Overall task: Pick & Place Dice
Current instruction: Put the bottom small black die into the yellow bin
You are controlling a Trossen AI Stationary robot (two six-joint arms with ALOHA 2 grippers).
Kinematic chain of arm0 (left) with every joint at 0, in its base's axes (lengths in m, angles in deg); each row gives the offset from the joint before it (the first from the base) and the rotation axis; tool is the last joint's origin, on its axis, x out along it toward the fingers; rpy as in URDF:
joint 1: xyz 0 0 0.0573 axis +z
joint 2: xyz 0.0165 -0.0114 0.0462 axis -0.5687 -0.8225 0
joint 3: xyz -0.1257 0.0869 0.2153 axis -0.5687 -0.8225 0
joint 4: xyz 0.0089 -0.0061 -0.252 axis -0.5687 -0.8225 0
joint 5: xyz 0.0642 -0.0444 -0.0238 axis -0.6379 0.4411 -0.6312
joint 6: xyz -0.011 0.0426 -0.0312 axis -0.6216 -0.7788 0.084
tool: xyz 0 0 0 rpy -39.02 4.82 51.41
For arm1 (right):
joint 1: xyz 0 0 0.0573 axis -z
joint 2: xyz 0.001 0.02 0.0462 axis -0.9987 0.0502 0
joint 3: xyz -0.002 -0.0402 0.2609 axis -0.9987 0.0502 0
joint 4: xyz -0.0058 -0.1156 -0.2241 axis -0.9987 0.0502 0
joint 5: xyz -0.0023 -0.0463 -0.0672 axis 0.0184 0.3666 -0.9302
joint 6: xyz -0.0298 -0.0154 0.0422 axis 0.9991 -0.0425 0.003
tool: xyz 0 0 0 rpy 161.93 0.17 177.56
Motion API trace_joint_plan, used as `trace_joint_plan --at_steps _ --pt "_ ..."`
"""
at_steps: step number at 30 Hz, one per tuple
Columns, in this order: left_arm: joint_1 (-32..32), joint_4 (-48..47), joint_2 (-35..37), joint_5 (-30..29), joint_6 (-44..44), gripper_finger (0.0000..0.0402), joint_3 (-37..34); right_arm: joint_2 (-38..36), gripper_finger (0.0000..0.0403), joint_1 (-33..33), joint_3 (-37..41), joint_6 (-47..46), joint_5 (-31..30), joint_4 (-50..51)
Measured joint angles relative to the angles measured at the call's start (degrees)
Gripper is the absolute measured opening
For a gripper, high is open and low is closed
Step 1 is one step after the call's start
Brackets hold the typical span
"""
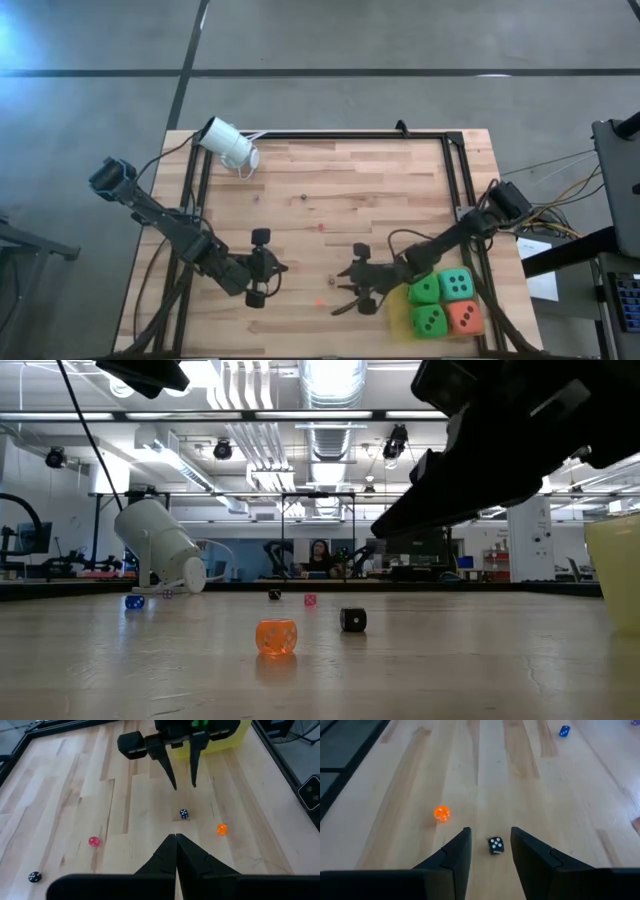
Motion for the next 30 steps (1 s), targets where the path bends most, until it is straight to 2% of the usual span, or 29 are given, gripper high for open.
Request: trace_joint_plan --at_steps 6,15,30 --pt "0.00 0.00 0.04 -0.01 -0.09 0.0006 -0.02 1.91 0.0131 0.19 1.17 0.53 -0.14 -2.56" --pt "0.02 -0.18 0.07 0.01 -0.26 0.0006 -0.02 9.29 0.0126 1.15 -2.89 3.14 -0.06 -4.94" --pt "0.02 -0.15 0.07 0.01 -0.24 0.0006 -0.07 10.88 0.0127 1.76 -2.94 2.39 -0.06 -4.85"
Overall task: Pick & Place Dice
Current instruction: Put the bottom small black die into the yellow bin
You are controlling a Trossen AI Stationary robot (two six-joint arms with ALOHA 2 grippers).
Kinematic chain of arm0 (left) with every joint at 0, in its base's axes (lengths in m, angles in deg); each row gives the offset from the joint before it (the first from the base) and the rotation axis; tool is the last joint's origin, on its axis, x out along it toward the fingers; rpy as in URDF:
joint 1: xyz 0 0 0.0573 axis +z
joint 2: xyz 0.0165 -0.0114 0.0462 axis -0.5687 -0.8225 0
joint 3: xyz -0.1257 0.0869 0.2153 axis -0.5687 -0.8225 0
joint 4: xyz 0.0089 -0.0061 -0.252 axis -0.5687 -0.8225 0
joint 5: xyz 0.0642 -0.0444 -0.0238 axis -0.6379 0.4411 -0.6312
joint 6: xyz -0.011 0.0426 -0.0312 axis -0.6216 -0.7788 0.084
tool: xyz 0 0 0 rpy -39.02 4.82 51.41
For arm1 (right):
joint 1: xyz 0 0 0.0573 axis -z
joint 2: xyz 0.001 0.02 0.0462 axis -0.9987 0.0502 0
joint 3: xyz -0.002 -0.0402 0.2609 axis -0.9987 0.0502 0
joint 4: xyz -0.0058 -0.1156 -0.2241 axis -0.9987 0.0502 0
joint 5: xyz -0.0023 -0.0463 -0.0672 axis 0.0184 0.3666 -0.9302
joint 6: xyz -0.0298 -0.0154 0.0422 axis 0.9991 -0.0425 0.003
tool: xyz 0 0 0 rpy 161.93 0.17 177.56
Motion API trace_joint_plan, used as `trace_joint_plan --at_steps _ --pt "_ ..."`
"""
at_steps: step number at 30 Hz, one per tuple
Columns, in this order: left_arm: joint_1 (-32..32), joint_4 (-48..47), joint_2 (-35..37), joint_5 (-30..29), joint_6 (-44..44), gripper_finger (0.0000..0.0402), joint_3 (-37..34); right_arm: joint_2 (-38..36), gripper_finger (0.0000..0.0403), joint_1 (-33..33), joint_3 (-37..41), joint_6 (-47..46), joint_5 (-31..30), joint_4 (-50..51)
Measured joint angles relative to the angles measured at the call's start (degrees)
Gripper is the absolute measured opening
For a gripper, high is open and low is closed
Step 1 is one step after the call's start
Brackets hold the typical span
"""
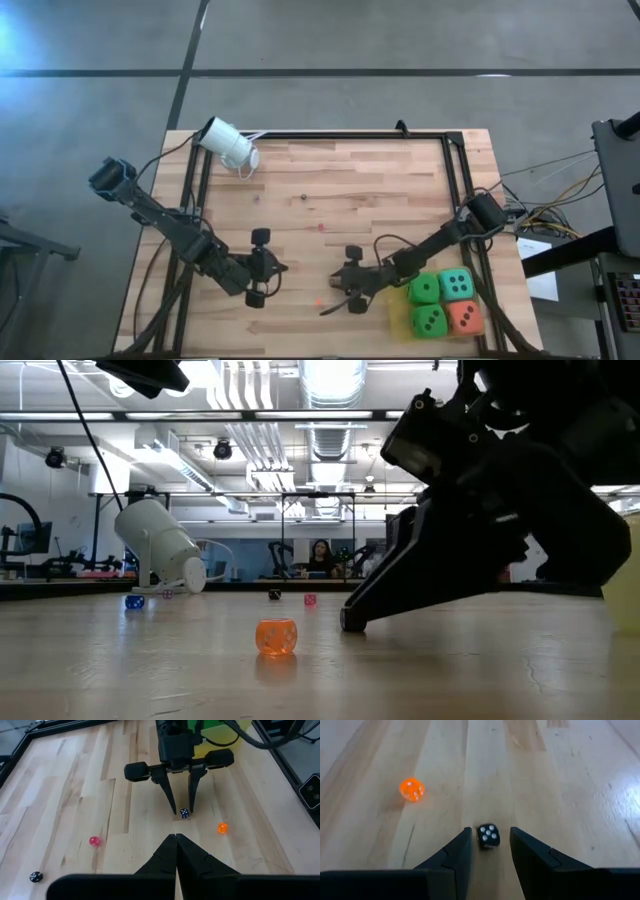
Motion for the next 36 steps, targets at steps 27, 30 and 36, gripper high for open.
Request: trace_joint_plan --at_steps 27,30,36 --pt "0.00 0.13 0.00 0.00 0.02 0.0006 0.00 0.91 0.0045 0.66 -0.08 -1.52 1.02 -0.90" --pt "0.02 0.12 0.00 0.00 0.04 0.0006 0.00 -2.64 0.0052 0.21 0.00 -0.32 1.00 1.53" --pt "0.02 0.04 0.00 0.00 0.07 0.0006 0.00 -11.63 0.0059 -2.98 0.00 -0.17 -3.44 12.91"
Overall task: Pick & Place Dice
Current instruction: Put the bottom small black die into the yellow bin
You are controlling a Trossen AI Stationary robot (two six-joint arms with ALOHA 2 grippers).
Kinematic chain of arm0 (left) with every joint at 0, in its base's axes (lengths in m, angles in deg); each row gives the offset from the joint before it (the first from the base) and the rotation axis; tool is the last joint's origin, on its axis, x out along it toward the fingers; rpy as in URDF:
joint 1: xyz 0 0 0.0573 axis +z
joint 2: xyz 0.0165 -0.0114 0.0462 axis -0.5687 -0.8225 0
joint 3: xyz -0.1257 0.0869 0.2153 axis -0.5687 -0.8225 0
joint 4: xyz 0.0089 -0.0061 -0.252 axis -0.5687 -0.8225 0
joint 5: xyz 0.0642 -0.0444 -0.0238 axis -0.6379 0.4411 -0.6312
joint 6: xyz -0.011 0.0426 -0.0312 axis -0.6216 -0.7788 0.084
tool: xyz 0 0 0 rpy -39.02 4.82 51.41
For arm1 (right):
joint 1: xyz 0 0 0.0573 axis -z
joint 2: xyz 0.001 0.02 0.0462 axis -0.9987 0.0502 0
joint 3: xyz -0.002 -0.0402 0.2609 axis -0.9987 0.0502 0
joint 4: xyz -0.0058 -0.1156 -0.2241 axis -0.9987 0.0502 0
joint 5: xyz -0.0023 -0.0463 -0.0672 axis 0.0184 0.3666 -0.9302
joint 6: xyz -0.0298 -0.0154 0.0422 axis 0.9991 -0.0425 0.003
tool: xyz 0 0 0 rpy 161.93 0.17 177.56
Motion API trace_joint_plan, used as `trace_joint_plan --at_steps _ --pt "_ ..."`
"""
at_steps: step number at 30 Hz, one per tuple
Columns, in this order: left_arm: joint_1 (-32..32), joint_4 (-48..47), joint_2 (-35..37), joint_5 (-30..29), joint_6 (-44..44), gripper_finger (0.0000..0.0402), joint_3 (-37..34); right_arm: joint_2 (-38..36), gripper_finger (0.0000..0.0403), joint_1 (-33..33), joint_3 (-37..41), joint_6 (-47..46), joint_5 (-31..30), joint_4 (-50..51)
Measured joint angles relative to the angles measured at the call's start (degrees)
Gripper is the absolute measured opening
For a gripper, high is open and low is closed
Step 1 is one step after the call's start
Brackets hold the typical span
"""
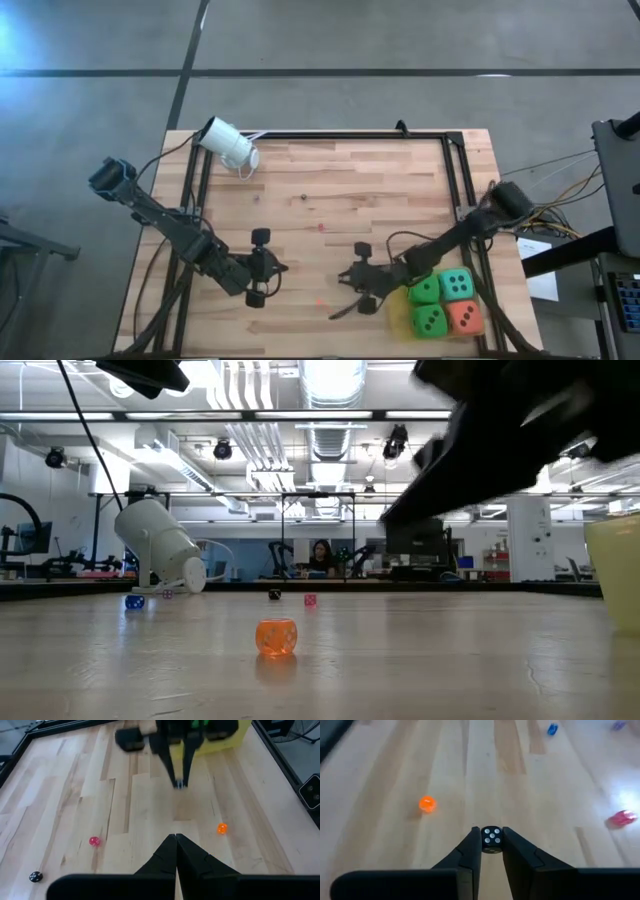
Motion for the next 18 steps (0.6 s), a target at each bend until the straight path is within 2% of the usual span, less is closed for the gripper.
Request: trace_joint_plan --at_steps 8,13,18 --pt "0.00 -0.04 0.00 0.00 0.39 0.0006 0.00 -12.77 0.0060 -9.15 -0.03 -9.76 -11.21 17.34" --pt "0.00 0.11 0.00 0.02 0.41 0.0006 0.00 -18.05 0.0060 -14.63 -0.09 -21.56 -12.22 24.71" --pt "0.00 0.15 0.00 0.00 0.41 0.0006 0.00 -18.46 0.0060 -17.89 -0.09 -30.54 -13.11 30.46"
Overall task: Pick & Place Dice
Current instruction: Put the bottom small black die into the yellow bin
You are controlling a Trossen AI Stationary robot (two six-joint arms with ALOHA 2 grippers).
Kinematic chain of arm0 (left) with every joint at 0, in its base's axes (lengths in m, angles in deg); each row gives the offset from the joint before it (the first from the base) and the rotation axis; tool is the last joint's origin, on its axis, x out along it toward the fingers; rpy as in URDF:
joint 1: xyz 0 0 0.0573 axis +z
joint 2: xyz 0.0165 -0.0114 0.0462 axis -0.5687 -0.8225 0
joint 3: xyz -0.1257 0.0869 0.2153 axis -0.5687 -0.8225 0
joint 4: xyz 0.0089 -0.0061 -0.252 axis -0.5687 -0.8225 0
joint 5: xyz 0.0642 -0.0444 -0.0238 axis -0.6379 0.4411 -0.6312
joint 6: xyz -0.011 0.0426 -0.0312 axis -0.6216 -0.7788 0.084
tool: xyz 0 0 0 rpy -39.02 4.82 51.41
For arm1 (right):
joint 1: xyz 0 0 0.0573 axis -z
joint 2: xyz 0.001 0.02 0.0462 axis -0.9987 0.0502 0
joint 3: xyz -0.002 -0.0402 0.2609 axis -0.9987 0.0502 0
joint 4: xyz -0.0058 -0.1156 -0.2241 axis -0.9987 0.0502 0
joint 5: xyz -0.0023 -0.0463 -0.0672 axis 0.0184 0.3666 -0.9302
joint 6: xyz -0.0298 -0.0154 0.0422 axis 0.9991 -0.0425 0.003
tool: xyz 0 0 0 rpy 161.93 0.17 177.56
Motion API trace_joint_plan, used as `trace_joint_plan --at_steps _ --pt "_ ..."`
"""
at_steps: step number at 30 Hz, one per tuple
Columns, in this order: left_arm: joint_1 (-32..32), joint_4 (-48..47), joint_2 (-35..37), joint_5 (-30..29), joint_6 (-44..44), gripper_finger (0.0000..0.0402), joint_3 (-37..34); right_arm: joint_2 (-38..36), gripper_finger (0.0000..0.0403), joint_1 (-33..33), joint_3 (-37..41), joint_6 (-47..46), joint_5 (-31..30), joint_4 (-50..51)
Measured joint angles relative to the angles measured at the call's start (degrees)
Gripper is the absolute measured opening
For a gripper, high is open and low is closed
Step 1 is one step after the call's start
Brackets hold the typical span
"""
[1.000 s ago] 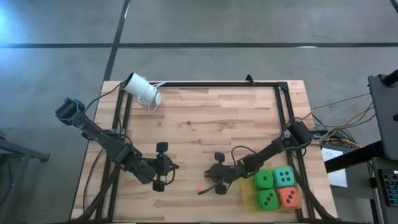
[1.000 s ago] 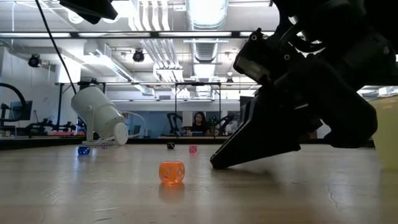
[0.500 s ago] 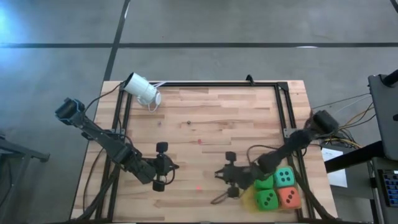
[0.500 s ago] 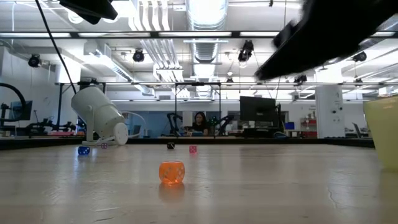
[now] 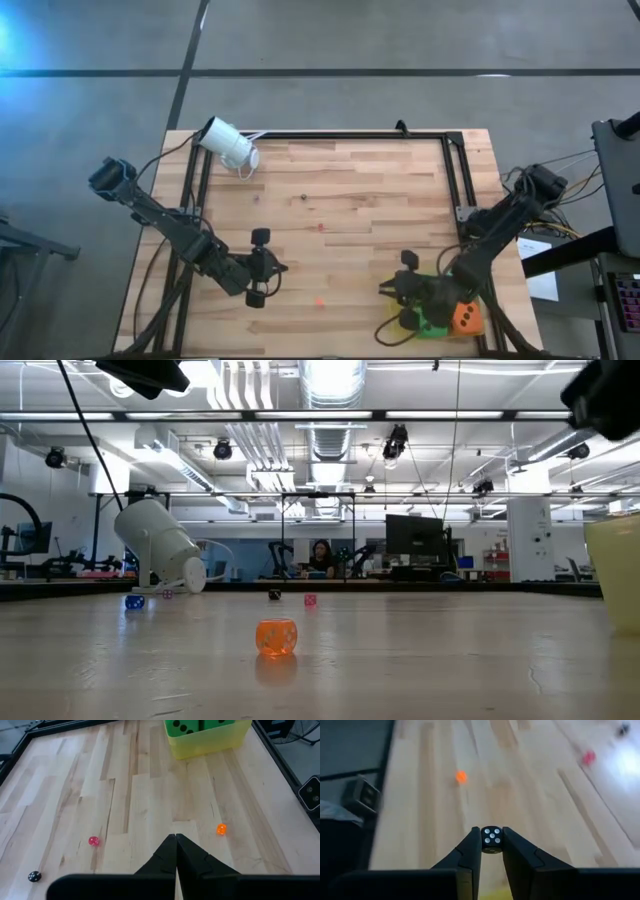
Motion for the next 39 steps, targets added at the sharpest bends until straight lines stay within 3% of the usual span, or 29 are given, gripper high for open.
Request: trace_joint_plan --at_steps 8,15,21,27,39 --pt "0.00 -0.02 0.00 0.02 0.04 0.0006 0.00 0.47 0.0060 -0.55 0.02 -13.82 5.25 11.80" --pt "-0.01 -0.02 0.00 0.02 0.13 0.0006 0.00 -1.18 0.0060 -0.13 0.00 -16.87 20.73 12.06" --pt "-0.02 -0.02 0.00 0.00 0.12 0.0006 0.00 -1.23 0.0060 0.36 0.00 -18.01 29.63 12.07" --pt "-0.02 -0.02 0.00 0.00 0.09 0.0006 0.00 -1.23 0.0071 1.31 0.00 -18.92 30.12 12.03" --pt "-0.02 -0.02 0.00 0.00 -0.02 0.0006 0.00 -1.23 0.0140 2.49 0.00 -18.49 30.10 14.10"
